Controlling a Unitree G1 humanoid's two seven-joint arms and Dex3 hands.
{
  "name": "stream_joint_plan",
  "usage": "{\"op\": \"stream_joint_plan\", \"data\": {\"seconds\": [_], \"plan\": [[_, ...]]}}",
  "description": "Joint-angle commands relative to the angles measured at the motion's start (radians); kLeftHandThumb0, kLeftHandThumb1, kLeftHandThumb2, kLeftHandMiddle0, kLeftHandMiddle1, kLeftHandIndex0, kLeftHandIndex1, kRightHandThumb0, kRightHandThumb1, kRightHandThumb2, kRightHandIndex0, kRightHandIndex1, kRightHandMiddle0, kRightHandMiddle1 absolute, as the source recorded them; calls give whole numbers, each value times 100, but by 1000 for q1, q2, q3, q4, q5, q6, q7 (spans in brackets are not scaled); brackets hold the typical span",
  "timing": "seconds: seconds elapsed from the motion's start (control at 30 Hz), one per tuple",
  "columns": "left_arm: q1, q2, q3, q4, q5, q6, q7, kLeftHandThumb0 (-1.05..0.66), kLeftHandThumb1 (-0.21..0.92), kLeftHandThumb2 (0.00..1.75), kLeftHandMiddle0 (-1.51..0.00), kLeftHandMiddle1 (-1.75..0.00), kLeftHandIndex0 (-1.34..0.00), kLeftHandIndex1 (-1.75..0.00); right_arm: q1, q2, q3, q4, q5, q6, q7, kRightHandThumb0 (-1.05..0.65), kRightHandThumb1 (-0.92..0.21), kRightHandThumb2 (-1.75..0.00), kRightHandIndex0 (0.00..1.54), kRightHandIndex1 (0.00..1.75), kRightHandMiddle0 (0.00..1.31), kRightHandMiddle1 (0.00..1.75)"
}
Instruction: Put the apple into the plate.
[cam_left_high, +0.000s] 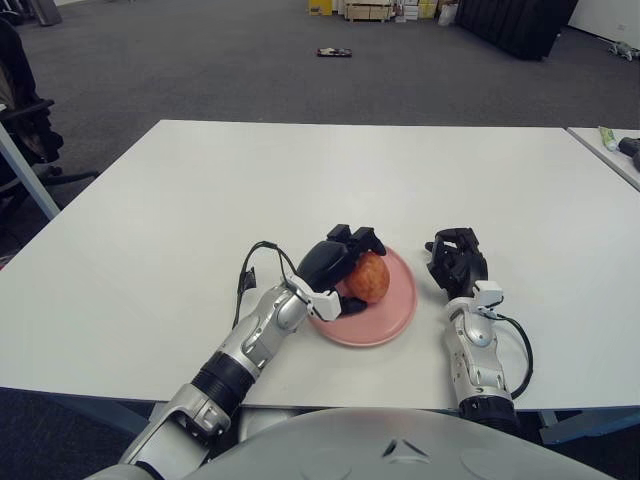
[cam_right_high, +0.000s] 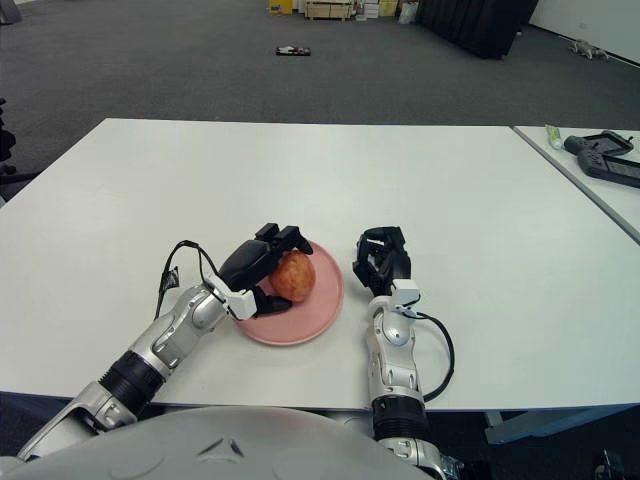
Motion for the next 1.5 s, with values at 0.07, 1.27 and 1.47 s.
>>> {"op": "stream_joint_plan", "data": {"seconds": [0.07,1.27,1.47], "plan": [[-9,57,-26,28,51,-2,-31,-71,52,89,-7,-121,-7,-136,27,9,-6,37,12,53,-5,-37,-75,-77,50,136,29,175],[92,119,71,-118,-100,-97,-49,-105,92,53,0,0,0,0,38,2,7,20,-6,62,-9,-37,-75,-77,50,137,29,175],[157,80,120,-183,-168,-20,-55,-105,92,41,0,0,0,0,38,1,6,29,-1,51,-2,-37,-75,-77,49,138,29,175]]}}
